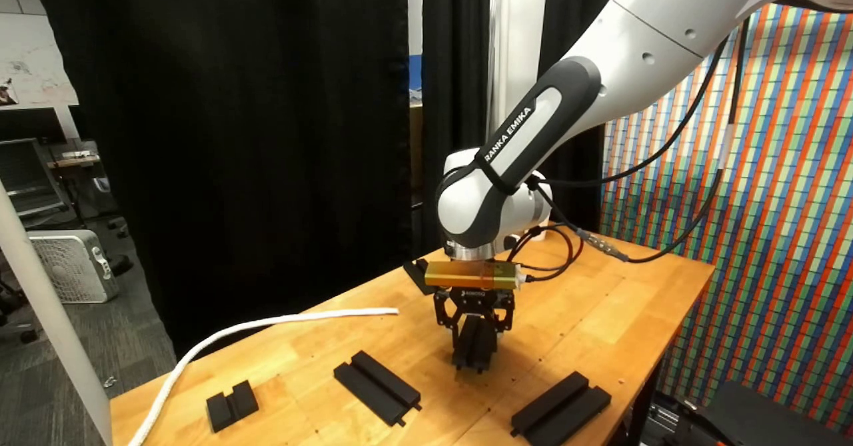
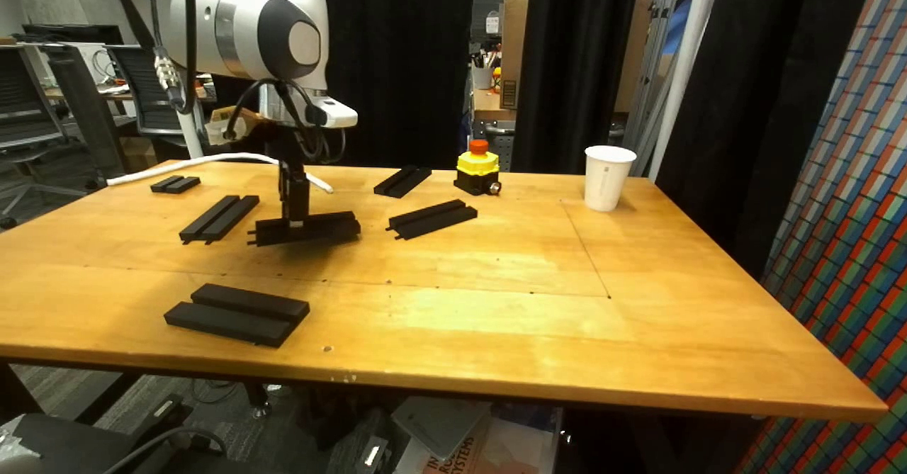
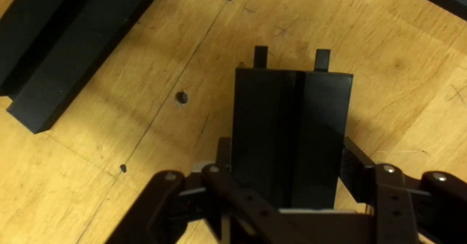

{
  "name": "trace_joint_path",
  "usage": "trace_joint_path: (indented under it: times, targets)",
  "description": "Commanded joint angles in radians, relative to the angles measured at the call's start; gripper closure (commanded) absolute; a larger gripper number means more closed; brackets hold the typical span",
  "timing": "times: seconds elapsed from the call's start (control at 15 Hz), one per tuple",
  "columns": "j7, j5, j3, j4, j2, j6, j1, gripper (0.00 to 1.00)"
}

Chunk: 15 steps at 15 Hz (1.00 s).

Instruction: Connect the pads

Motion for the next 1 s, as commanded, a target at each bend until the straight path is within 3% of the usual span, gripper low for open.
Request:
trace_joint_path:
  times: [0.0, 0.93]
  targets:
    - [0.067, -0.076, -0.003, -0.012, -0.028, -0.021, 0.017, 0.54]
    - [0.012, -0.238, -0.046, -0.087, -0.062, 0.018, -0.038, 0.54]
